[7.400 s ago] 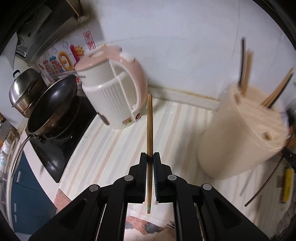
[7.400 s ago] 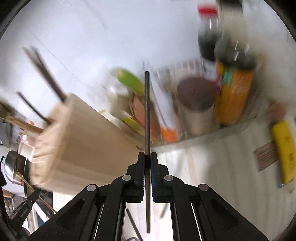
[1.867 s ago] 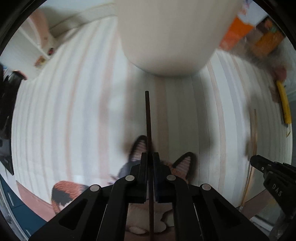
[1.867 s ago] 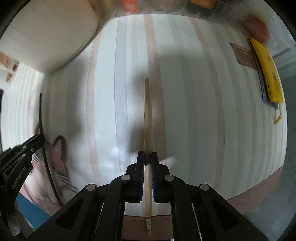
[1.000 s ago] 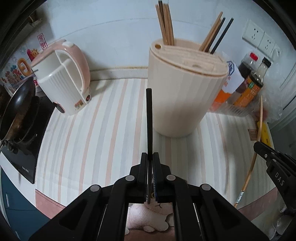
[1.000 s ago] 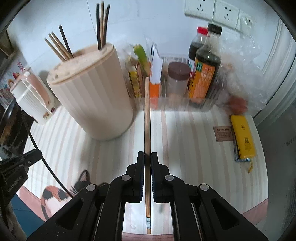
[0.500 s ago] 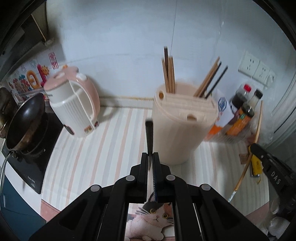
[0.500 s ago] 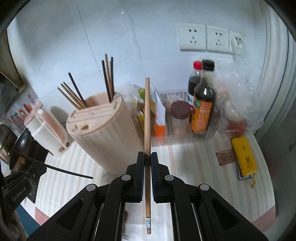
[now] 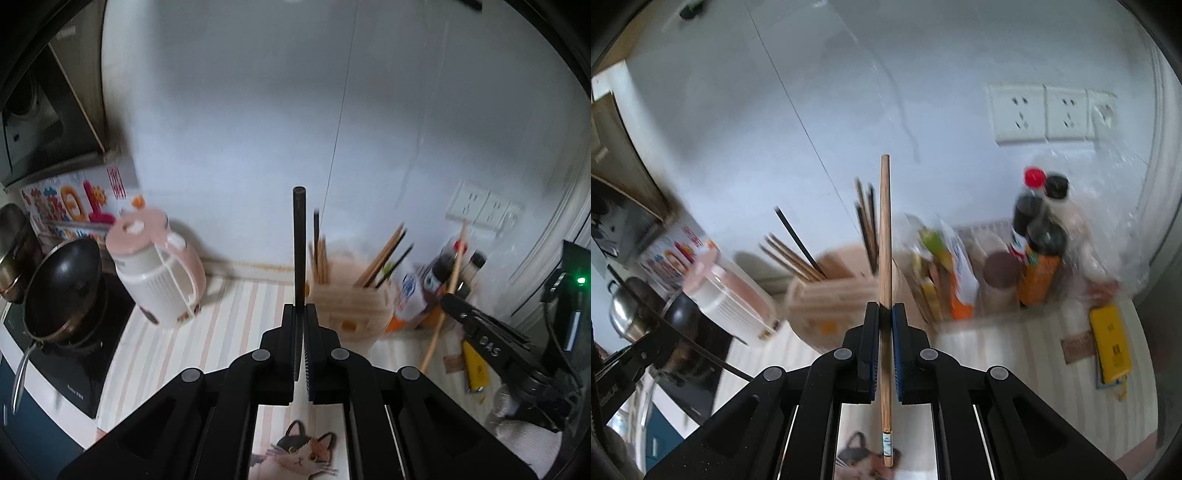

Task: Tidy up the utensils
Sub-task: 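Lift the black chopstick with the left gripper while the right lifts the wooden one over the holder, then open both grippers to drop the chopsticks into the beige holder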

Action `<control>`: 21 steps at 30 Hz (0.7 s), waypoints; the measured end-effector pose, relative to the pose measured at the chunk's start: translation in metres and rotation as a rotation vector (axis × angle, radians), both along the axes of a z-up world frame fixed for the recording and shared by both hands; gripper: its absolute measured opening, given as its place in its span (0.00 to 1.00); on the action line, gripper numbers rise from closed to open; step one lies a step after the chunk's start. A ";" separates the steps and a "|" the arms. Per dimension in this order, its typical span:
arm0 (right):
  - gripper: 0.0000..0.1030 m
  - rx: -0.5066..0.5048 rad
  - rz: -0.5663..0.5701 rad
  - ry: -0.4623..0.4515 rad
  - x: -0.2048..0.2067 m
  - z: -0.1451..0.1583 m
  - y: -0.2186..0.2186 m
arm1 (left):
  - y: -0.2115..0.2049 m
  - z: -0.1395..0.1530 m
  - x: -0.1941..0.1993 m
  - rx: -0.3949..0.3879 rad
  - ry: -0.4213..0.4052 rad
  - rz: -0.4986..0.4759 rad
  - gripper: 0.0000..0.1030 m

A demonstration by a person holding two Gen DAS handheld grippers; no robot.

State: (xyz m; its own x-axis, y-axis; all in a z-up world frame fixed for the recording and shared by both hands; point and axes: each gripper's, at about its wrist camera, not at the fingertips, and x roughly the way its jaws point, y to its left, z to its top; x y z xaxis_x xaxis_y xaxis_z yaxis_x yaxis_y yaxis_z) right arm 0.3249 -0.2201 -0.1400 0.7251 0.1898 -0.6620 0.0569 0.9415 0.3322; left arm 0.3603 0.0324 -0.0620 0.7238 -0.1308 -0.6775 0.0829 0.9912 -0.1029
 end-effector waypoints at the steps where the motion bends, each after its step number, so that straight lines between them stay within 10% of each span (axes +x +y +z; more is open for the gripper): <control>1: 0.07 0.005 0.005 -0.012 0.003 0.007 0.001 | 0.000 0.007 0.001 -0.005 -0.010 -0.003 0.01; 21: 0.07 0.065 0.029 -0.149 0.097 0.073 0.007 | -0.020 0.074 0.056 -0.041 -0.096 -0.061 0.01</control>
State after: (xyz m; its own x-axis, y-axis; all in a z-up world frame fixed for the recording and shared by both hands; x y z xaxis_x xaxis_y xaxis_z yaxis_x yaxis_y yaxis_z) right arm 0.4214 -0.2127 -0.0674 0.8078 0.2511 -0.5333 -0.0247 0.9184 0.3950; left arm 0.4166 0.0126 0.0122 0.7748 -0.2035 -0.5986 0.1549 0.9790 -0.1323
